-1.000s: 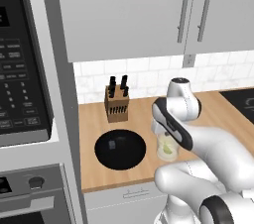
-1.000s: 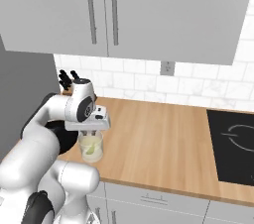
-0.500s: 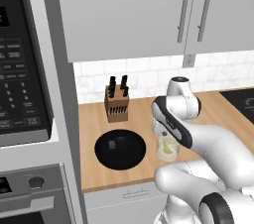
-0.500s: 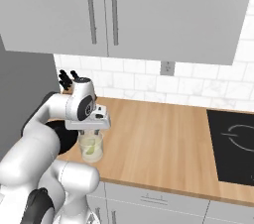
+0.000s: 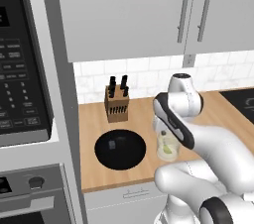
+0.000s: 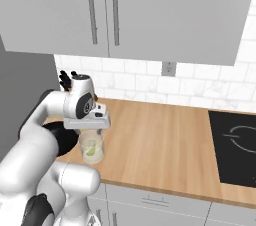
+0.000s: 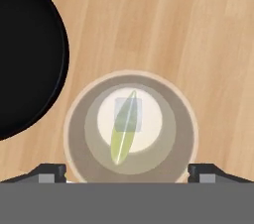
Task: Grab a lemon wedge from the fridge and one ice cube from the ice bowl, and put them in the glass of lemonade.
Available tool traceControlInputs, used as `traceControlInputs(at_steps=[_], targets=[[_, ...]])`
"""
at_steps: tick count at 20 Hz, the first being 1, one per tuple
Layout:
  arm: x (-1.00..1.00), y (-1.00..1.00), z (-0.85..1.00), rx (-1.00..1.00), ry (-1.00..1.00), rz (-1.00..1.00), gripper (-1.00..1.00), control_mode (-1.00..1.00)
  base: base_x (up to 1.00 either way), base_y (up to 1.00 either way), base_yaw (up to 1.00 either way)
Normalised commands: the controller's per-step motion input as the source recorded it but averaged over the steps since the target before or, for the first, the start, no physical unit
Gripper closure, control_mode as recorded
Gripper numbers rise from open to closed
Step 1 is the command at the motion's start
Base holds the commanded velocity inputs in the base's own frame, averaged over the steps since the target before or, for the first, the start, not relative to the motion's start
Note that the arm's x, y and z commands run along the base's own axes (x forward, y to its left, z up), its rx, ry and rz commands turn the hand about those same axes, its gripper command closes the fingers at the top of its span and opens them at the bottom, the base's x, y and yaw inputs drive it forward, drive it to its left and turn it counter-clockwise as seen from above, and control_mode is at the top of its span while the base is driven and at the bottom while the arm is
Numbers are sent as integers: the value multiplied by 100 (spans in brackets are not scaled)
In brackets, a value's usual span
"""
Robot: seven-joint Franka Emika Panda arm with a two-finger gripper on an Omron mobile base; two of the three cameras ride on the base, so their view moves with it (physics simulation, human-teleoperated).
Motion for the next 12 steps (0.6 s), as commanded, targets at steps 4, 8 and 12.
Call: traceControlInputs(at_steps=[4,8,12], targets=[[-15,-3,28,1,0,0,-100,-100,0,0,0],[-3,-17,7,4,0,0,-100,-100,0,0,0],[-11,-10,11,6,-4,0,-100,-100,0,0,0]])
